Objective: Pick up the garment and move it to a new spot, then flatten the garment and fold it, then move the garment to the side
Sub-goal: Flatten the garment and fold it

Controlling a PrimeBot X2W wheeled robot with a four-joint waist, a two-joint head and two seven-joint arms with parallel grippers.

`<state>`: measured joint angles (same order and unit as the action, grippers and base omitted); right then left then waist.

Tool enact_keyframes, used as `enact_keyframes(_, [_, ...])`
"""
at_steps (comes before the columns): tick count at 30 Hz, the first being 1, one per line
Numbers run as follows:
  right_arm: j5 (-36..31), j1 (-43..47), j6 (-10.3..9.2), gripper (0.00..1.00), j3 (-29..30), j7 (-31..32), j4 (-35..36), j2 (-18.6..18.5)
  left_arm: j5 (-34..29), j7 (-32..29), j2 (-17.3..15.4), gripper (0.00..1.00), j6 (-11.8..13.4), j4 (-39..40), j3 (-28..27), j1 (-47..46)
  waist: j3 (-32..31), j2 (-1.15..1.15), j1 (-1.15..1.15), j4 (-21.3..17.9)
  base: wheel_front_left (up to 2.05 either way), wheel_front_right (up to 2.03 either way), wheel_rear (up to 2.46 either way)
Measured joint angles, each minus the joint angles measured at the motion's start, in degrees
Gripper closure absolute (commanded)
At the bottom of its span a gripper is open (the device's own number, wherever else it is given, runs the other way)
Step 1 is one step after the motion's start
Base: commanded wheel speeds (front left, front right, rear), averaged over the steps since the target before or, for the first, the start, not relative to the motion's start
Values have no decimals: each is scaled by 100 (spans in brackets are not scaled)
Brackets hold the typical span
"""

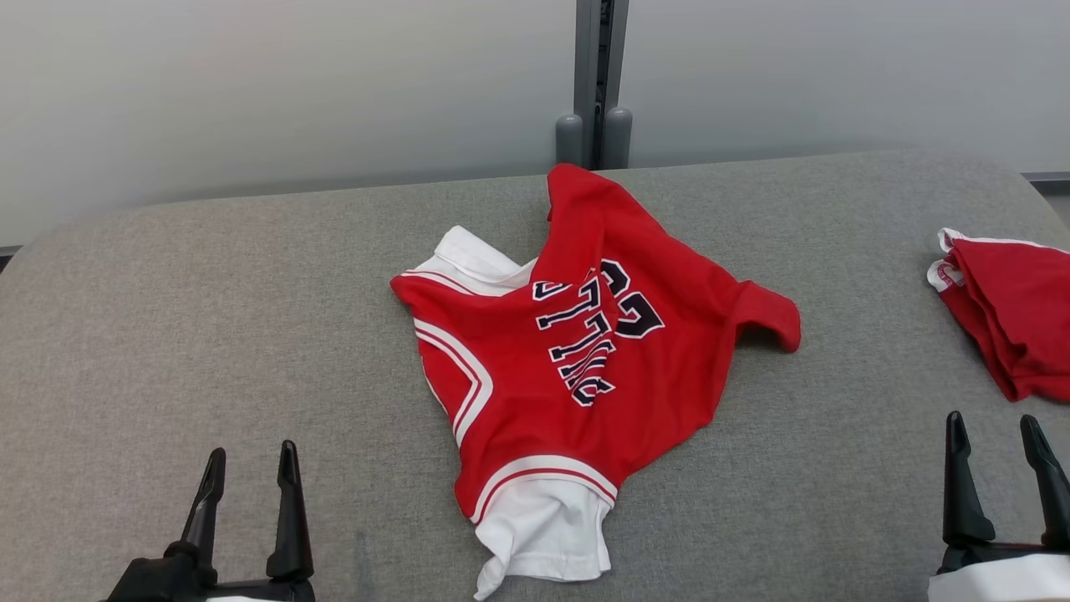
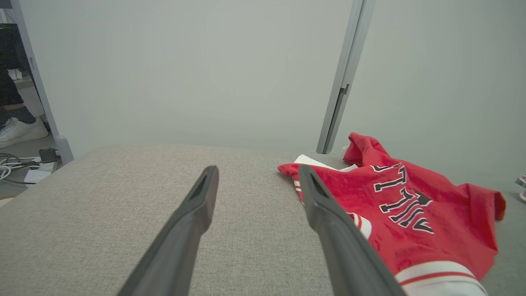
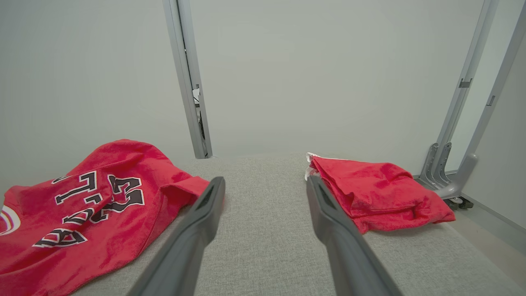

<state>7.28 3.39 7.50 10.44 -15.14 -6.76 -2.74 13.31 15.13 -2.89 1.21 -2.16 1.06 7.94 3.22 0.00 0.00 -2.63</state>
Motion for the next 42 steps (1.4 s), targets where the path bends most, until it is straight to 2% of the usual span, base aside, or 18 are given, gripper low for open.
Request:
enact_keyframes(12, [7, -79, 0, 0, -115, 1, -58, 1, 24, 0, 7, 0, -14, 37, 37, 65, -61, 0, 0, 37, 0, 0, 0])
enact_keyframes(29, [-118, -42, 0, 0, -391, 1, -103, 0, -142, 0, 8, 0, -164, -389, -78, 215, -344, 0, 0, 121, 0, 0, 0])
enact_keyframes(42, [2, -94, 0, 0, -528, 1, -170, 0, -216, 0, 5, 0, -316, -652, 65, 52, -396, 0, 0, 98, 0, 0, 0])
